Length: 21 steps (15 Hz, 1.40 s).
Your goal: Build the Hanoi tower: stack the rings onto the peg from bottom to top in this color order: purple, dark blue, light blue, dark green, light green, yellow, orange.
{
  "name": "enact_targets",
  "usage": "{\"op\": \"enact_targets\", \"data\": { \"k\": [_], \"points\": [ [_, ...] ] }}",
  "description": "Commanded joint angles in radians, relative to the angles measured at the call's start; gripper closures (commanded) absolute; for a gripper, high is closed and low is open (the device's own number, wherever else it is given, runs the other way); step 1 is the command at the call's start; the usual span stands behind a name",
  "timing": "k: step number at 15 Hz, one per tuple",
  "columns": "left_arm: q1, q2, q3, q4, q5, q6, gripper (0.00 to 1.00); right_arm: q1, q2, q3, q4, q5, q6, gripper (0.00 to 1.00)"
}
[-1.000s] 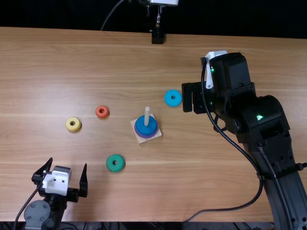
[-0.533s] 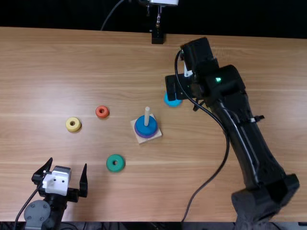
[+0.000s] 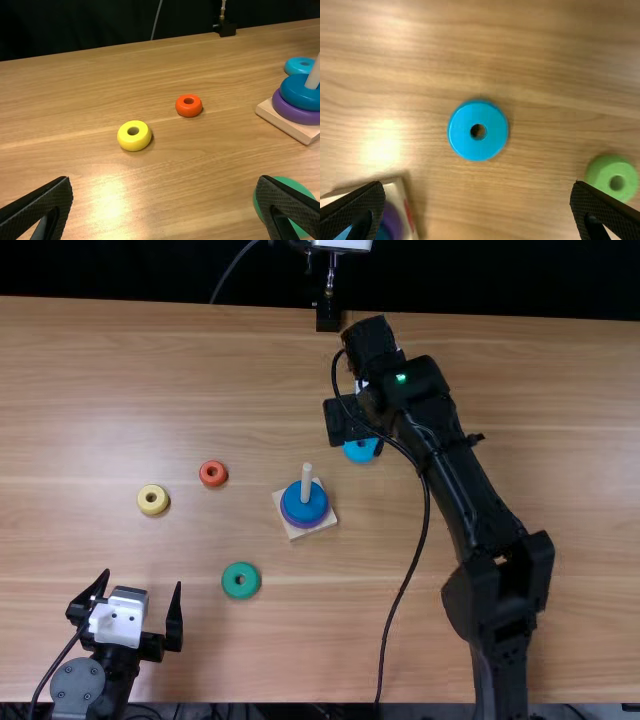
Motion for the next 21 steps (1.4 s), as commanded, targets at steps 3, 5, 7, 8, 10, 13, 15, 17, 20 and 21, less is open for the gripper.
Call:
{"op": "enact_targets", "data": {
  "k": [3, 5, 7, 8, 10, 13, 15, 17, 20, 21],
  "points": [
    [0.011, -0.012, -0.105, -0.079, 0.016, 0.013, 0.0, 0.003, 0.073, 0.044, 0.002, 0.004, 0.001, 0.0],
    [0.011, -0.012, -0.105, -0.079, 0.016, 0.013, 0.0, 0.003, 0.113, 0.058, 0.004, 0.004, 0.001, 0.0],
    [0.011, -0.012, -0.105, -0.079, 0.016, 0.013, 0.0, 0.003, 0.142, 0.074, -0.002, 0.004, 0.001, 0.0],
    [0.011, -0.012, -0.105, -0.079, 0.016, 0.013, 0.0, 0.001, 0.159, 0.082, 0.0, 0.004, 0.001, 0.0],
    [0.011, -0.012, -0.105, -0.079, 0.016, 0.013, 0.0, -0.008, 0.183, 0.091, -0.002, 0.002, -0.001, 0.0],
    [0.011, -0.012, -0.105, -0.079, 0.016, 0.013, 0.0, -0.023, 0.196, 0.097, -0.002, -0.002, -0.002, 0.0],
    [0.011, -0.012, -0.105, -0.079, 0.016, 0.013, 0.0, -0.034, 0.229, 0.099, -0.002, -0.065, 0.001, 0.0],
    [0.011, -0.012, -0.105, -0.081, 0.016, 0.013, 0.0, -0.039, 0.231, 0.099, -0.002, -0.092, 0.003, 0.0],
    [0.011, -0.012, -0.105, -0.079, 0.016, 0.013, 0.0, -0.042, 0.24, 0.099, 0.0, -0.094, 0.005, 0.0],
    [0.011, -0.012, -0.105, -0.079, 0.016, 0.013, 0.0, -0.042, 0.24, 0.099, 0.002, -0.094, 0.005, 0.0]
  ]
}}
